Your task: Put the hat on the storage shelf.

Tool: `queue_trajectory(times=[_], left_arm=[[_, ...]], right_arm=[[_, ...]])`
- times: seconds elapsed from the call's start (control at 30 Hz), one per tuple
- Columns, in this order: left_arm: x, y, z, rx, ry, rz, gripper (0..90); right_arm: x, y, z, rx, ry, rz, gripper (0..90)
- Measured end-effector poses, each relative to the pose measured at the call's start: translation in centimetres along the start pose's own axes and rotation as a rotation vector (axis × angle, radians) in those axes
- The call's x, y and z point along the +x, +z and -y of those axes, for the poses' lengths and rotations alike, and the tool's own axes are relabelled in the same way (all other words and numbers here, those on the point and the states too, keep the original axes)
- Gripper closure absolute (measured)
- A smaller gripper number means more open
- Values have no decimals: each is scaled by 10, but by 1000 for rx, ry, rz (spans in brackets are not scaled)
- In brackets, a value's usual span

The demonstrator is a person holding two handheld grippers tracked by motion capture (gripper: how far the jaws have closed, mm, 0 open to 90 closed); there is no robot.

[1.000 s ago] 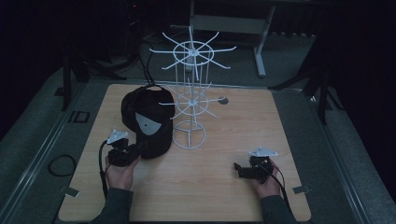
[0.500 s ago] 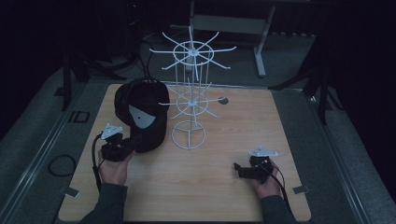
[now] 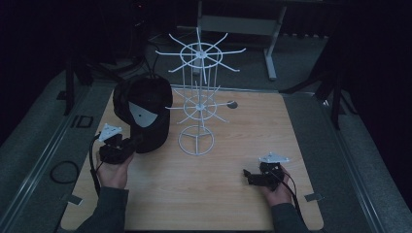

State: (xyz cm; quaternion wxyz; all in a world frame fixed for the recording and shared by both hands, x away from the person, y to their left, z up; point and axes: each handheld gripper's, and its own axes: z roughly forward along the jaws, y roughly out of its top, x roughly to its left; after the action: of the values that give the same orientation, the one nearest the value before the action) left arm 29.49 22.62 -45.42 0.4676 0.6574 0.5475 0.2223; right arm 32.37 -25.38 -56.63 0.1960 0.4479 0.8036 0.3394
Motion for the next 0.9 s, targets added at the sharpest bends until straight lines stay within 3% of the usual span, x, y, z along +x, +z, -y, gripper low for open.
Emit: queue_trajectory(times=[0.9], left_arm=[[-12,-28,-27,-88,106,-77,867]], right_arm=[[0,0,0,0,0,0,130]])
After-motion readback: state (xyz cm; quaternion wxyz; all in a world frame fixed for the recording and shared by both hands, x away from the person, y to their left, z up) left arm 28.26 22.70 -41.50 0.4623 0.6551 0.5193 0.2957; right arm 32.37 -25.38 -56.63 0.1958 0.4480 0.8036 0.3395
